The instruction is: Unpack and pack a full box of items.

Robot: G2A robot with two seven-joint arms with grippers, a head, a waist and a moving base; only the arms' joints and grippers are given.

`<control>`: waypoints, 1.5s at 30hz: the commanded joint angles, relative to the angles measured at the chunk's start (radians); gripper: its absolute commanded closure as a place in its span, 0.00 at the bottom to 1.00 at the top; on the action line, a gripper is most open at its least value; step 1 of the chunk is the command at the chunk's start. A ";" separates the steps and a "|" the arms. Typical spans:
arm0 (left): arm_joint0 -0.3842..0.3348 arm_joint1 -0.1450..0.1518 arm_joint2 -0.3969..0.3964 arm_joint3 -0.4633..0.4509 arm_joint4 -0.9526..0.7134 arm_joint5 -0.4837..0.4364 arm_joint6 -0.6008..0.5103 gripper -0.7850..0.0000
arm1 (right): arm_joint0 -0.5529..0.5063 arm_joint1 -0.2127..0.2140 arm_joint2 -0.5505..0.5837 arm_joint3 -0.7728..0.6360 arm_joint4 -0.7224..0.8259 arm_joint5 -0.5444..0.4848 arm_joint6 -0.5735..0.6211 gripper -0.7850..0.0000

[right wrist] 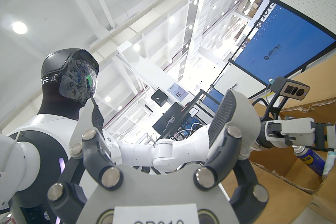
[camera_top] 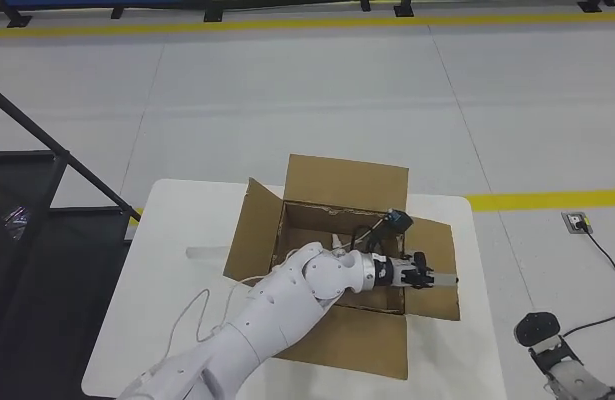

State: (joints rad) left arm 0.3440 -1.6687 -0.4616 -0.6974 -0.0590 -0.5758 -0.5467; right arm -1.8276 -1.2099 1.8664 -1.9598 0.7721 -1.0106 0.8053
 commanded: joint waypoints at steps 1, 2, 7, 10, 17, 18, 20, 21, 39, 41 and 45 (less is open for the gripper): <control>-0.005 -0.007 -0.007 0.013 -0.005 -0.016 -0.005 0.00 | 0.012 -0.002 0.003 -0.007 -0.023 0.006 -0.030 0.00; -0.009 -0.009 -0.011 0.017 -0.002 -0.025 -0.007 0.00 | 0.017 -0.003 0.003 -0.009 -0.041 -0.001 -0.037 0.00; -0.022 -0.002 -0.052 0.009 0.006 -0.081 -0.008 0.00 | 0.037 -0.005 0.027 -0.075 -0.210 0.030 -0.067 0.00; -0.024 0.021 -0.099 -0.023 0.020 -0.117 -0.003 0.00 | 0.061 -0.005 0.032 -0.140 -0.335 0.094 -0.076 0.00; 0.061 0.142 -0.324 -0.213 0.074 -0.161 -0.016 0.00 | 0.148 -0.002 -0.016 -0.286 -0.629 0.299 -0.097 0.00; 0.094 0.165 -0.372 -0.271 0.089 -0.156 -0.023 0.00 | 0.166 -0.001 -0.029 -0.300 -0.664 0.335 -0.093 0.00; 0.180 0.212 -0.480 -0.415 0.120 -0.133 -0.044 0.00 | 0.207 0.003 -0.059 -0.322 -0.736 0.411 -0.073 0.00; 0.232 0.235 -0.539 -0.496 0.139 -0.111 -0.057 0.00 | 0.230 0.005 -0.077 -0.330 -0.768 0.451 -0.062 0.00; 0.853 0.379 -1.159 -1.120 0.093 0.025 -0.163 0.00 | 0.819 -0.004 -0.773 -0.146 -1.821 1.008 0.239 0.00; 0.853 0.379 -1.159 -1.120 0.093 0.025 -0.163 0.00 | 0.870 -0.018 -0.834 -0.114 -1.829 1.059 0.240 0.00; 0.853 0.379 -1.159 -1.120 0.093 0.025 -0.163 0.00 | 0.870 -0.018 -0.834 -0.114 -1.829 1.059 0.240 0.00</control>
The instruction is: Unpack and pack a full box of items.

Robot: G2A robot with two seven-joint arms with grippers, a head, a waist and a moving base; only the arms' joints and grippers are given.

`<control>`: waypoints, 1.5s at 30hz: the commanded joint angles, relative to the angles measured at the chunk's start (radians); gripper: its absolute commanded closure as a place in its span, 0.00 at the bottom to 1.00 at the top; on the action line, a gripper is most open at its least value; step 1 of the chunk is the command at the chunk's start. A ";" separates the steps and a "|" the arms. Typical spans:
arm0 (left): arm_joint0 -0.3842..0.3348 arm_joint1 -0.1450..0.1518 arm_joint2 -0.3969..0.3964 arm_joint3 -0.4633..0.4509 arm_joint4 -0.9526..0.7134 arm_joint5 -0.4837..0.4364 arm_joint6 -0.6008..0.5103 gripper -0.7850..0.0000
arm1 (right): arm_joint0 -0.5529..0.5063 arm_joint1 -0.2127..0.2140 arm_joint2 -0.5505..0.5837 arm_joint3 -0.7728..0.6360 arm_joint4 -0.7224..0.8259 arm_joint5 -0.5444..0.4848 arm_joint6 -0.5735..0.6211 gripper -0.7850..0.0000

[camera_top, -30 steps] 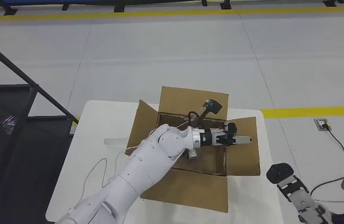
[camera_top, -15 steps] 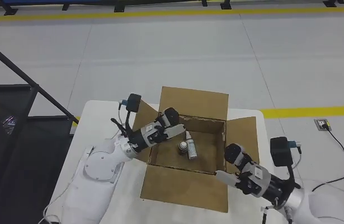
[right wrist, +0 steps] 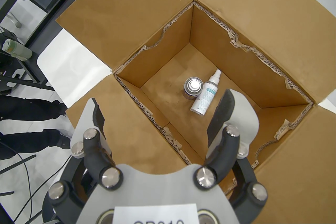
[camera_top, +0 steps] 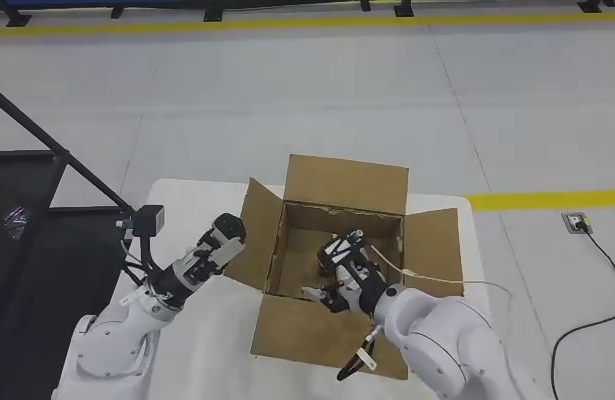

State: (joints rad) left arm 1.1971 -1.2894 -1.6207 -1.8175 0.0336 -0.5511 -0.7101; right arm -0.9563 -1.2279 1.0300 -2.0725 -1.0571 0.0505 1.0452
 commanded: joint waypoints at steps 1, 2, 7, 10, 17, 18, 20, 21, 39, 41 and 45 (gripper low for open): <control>0.000 0.000 0.000 0.000 0.000 0.000 0.000 0.00 | -0.002 0.000 0.002 -0.001 0.000 -0.003 0.000 0.00; 0.000 0.000 0.000 0.000 0.000 0.000 0.000 0.00 | -0.002 0.000 0.002 -0.001 0.000 -0.003 0.000 0.00; 0.000 0.000 0.000 0.000 0.000 0.000 0.000 0.00 | -0.004 0.000 -0.002 0.000 0.002 -0.008 -0.004 0.00; 0.004 0.001 -0.001 0.001 0.002 0.036 0.027 0.00 | 0.018 -0.007 -0.043 0.052 0.027 -0.065 -0.033 0.00; 0.016 0.008 -0.032 0.031 -0.002 0.100 0.103 0.00 | 0.231 -0.063 -0.198 0.368 -0.014 0.023 -0.017 0.00; 0.021 0.009 -0.037 0.035 -0.007 0.102 0.107 0.00 | 0.260 -0.075 -0.221 0.418 -0.001 0.030 -0.016 0.00; 0.032 0.013 -0.051 0.040 -0.008 0.103 0.111 0.00 | 0.317 -0.096 -0.261 0.528 -0.003 0.055 -0.006 0.00; 0.038 0.014 -0.058 0.040 -0.009 0.103 0.112 0.00 | 0.341 -0.107 -0.277 0.575 0.002 0.075 -0.002 0.00; 0.042 0.015 -0.062 0.039 -0.014 0.102 0.113 0.00 | 0.478 -0.204 -0.369 0.876 0.019 0.132 0.033 1.00; 0.042 0.015 -0.062 0.039 -0.014 0.102 0.113 0.00 | 0.475 -0.203 -0.359 0.861 0.004 0.133 0.046 1.00; 0.042 0.015 -0.062 0.039 -0.014 0.102 0.113 0.00 | 0.450 -0.192 -0.324 0.783 -0.008 0.110 0.079 1.00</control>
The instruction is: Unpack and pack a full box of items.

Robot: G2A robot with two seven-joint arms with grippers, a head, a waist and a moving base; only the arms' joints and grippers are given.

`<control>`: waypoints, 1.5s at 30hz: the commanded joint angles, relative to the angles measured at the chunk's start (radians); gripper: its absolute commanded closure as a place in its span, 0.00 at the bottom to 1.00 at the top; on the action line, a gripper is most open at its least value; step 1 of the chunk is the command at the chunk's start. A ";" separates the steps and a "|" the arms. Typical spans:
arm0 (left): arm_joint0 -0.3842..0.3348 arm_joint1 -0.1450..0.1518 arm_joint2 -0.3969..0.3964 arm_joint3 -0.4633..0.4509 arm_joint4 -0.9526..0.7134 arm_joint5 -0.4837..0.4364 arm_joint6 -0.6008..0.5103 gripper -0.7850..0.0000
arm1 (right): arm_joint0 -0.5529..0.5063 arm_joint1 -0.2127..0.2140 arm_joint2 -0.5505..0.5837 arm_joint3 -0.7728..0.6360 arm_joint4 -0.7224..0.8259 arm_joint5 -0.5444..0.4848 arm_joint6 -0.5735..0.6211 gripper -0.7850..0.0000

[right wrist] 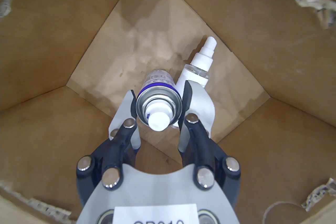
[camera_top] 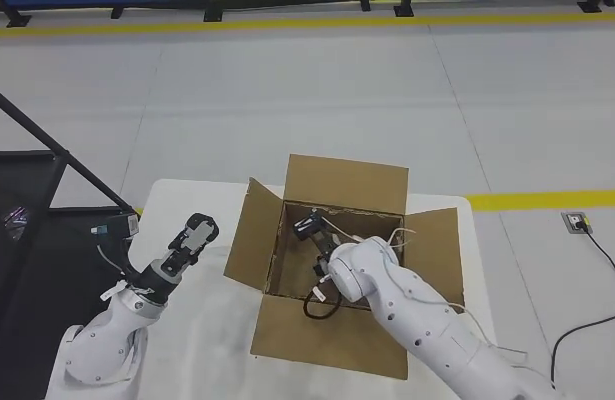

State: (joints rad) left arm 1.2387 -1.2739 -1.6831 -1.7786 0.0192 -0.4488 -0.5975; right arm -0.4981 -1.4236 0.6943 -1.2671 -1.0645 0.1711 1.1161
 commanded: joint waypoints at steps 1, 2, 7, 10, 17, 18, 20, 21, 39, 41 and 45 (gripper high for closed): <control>0.000 0.000 0.000 0.000 0.000 0.000 0.000 0.00 | -0.019 0.009 0.026 -0.050 -0.001 -0.022 0.014 1.00; 0.000 0.000 0.000 0.000 0.000 0.000 0.000 0.00 | -0.031 0.015 0.043 -0.081 -0.005 -0.029 0.018 1.00; 0.000 0.000 0.000 0.000 0.000 0.000 0.000 0.00 | -0.131 0.058 0.160 -0.348 -0.090 -0.027 0.071 1.00; 0.000 0.000 0.000 0.000 0.000 0.000 0.000 0.00 | -0.250 0.093 0.278 -0.598 -0.199 0.008 0.121 1.00; 0.000 0.000 0.000 0.000 0.000 0.000 0.000 0.00 | -0.558 0.141 0.564 -1.045 -0.437 0.090 0.163 1.00; 0.000 0.000 0.000 0.000 0.000 0.000 0.000 0.00 | -0.585 0.143 0.588 -1.066 -0.458 0.098 0.168 1.00; 0.000 0.000 0.000 0.000 0.000 0.000 0.000 0.00 | -0.621 0.145 0.627 -1.083 -0.476 0.113 0.177 1.00; 0.000 0.000 0.000 0.000 0.000 0.000 0.000 0.00 | -0.630 0.145 0.649 -1.081 -0.483 0.118 0.184 1.00; 0.000 0.000 0.000 0.000 0.000 0.000 0.000 0.00 | -0.529 0.131 0.701 -0.788 -0.391 0.087 0.324 1.00; 0.000 0.000 0.000 0.000 0.000 0.000 0.000 0.00 | -0.521 0.129 0.696 -0.768 -0.368 0.080 0.314 1.00; 0.000 0.000 0.000 0.000 0.000 0.000 0.000 0.00 | -0.517 0.126 0.688 -0.746 -0.331 0.067 0.290 1.00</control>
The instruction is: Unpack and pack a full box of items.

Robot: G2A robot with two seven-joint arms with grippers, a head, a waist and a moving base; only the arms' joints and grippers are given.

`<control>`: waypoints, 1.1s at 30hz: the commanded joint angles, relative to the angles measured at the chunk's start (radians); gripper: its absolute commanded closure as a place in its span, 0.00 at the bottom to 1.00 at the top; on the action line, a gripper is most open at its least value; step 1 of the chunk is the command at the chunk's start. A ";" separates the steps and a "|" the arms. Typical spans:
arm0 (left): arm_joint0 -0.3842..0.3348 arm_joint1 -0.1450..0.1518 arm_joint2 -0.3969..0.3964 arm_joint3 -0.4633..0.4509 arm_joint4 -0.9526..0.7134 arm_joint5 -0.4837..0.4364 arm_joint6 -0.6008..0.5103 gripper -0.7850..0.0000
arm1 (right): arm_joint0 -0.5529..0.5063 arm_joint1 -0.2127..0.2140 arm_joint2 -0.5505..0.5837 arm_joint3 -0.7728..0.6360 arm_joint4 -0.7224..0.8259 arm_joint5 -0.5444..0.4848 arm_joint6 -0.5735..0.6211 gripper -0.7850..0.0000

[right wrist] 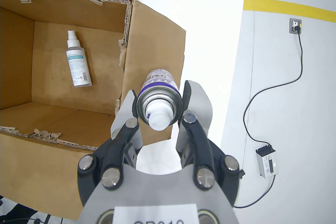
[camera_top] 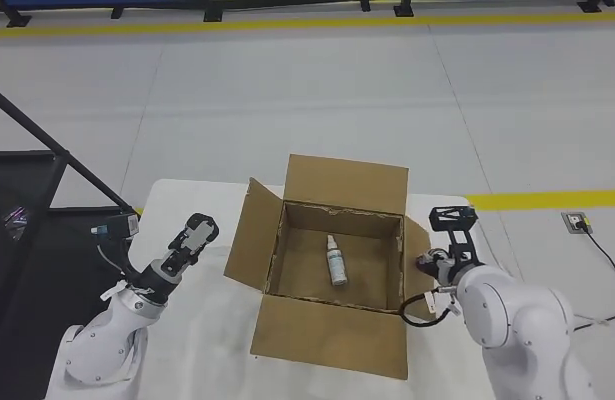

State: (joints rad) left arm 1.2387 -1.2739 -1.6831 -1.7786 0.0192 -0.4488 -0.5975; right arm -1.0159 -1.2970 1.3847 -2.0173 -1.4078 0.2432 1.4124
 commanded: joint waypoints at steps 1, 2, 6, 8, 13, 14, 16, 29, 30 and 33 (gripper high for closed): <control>0.000 0.000 0.000 0.000 0.000 0.000 0.000 0.00 | 0.002 -0.001 -0.004 0.011 0.022 -0.010 -0.013 1.00; 0.000 0.000 0.000 0.000 0.000 0.000 0.000 0.00 | 0.003 -0.002 -0.005 0.017 0.025 -0.012 -0.019 1.00; 0.000 0.000 0.000 0.000 0.000 0.000 0.000 0.00 | 0.010 -0.004 -0.013 0.036 0.054 -0.024 -0.043 1.00; 0.000 0.000 0.000 0.000 0.000 0.000 0.000 0.00 | 0.015 -0.006 -0.018 0.042 0.070 -0.032 -0.055 1.00; 0.000 0.000 0.000 0.000 0.000 0.000 0.000 0.00 | 0.013 -0.006 0.001 0.052 0.061 0.004 -0.085 1.00; 0.000 0.000 0.000 0.000 0.000 0.000 0.000 0.00 | 0.008 -0.006 0.011 0.055 0.037 0.027 -0.085 1.00; 0.000 0.000 0.000 0.000 0.000 0.000 0.000 0.00 | -0.001 -0.005 0.028 0.056 -0.011 0.077 -0.083 1.00; 0.000 0.000 0.000 0.000 0.000 0.000 0.000 0.00 | -0.005 -0.004 0.137 0.275 -0.044 0.143 -0.199 1.00; 0.000 0.000 0.000 0.000 0.000 0.000 0.000 0.00 | 0.001 -0.005 0.140 0.300 -0.031 0.139 -0.204 1.00; 0.000 0.000 0.000 0.000 0.000 0.000 0.000 0.00 | 0.021 -0.006 0.146 0.360 0.004 0.119 -0.218 1.00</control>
State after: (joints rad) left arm 1.2387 -1.2739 -1.6831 -1.7786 0.0192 -0.4488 -0.5975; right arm -1.0015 -1.3027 1.5288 -1.6787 -1.4167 0.3697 1.1977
